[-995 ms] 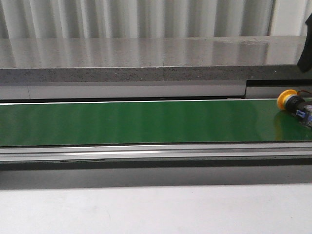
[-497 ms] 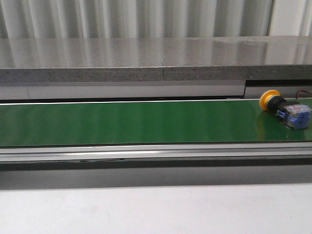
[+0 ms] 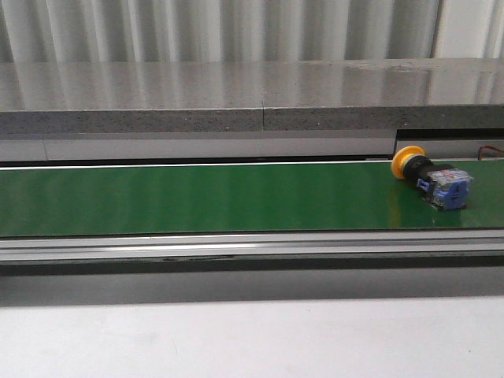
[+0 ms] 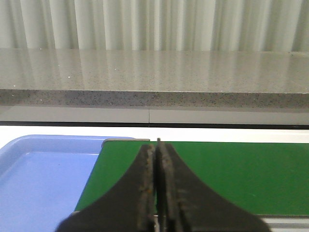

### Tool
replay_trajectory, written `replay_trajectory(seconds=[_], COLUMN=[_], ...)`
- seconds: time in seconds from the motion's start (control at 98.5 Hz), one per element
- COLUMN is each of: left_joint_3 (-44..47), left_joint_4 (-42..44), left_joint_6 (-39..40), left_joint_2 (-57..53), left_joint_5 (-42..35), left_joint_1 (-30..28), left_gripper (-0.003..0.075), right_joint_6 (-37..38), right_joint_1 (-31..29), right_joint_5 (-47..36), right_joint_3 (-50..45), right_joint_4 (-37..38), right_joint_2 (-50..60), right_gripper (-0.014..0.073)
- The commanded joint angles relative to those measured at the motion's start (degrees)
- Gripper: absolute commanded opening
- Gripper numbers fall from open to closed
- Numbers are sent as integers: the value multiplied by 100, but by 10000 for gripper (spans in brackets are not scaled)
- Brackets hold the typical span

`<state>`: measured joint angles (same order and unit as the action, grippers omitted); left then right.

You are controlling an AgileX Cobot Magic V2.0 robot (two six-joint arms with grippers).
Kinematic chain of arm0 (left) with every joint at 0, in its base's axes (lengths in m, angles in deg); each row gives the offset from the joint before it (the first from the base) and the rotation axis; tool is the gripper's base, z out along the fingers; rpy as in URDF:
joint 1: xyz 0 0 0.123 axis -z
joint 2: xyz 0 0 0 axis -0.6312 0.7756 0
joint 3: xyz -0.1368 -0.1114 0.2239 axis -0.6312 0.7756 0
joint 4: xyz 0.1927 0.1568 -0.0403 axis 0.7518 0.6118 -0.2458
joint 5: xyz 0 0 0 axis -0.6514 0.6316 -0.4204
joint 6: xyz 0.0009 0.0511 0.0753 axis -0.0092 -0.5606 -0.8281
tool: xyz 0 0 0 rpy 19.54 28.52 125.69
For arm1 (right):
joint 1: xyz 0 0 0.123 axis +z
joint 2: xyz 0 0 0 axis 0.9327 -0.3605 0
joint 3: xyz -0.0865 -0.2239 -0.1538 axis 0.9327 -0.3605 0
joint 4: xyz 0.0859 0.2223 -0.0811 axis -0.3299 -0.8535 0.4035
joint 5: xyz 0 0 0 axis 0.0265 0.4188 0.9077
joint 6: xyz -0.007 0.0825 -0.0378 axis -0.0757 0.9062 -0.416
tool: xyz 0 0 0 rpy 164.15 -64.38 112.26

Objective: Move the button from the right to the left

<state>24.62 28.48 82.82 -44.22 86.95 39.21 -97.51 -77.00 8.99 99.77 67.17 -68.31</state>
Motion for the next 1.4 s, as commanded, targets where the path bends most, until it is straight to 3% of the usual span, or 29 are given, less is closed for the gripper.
replay_trajectory(seconds=[0.0,0.112,0.223,1.391], left_joint_3=[144,144,144,43], left_joint_4=[-41,-41,-41,-41], left_joint_6=[60,60,60,60], left_joint_2=[-206,-206,-206,-206], left_joint_5=[-462,-462,-462,-501], left_joint_1=[37,37,37,37], left_gripper=[-20,-20,-20,-20], right_joint_6=[-65,-65,-65,-65], right_joint_1=[0,0,0,0], right_joint_5=[-351,-331,-326,-307], right_joint_3=[125,125,125,125], right_joint_4=[-95,-95,-100,-100], right_joint_2=[111,122,122,122], right_gripper=[360,113,-71,-67])
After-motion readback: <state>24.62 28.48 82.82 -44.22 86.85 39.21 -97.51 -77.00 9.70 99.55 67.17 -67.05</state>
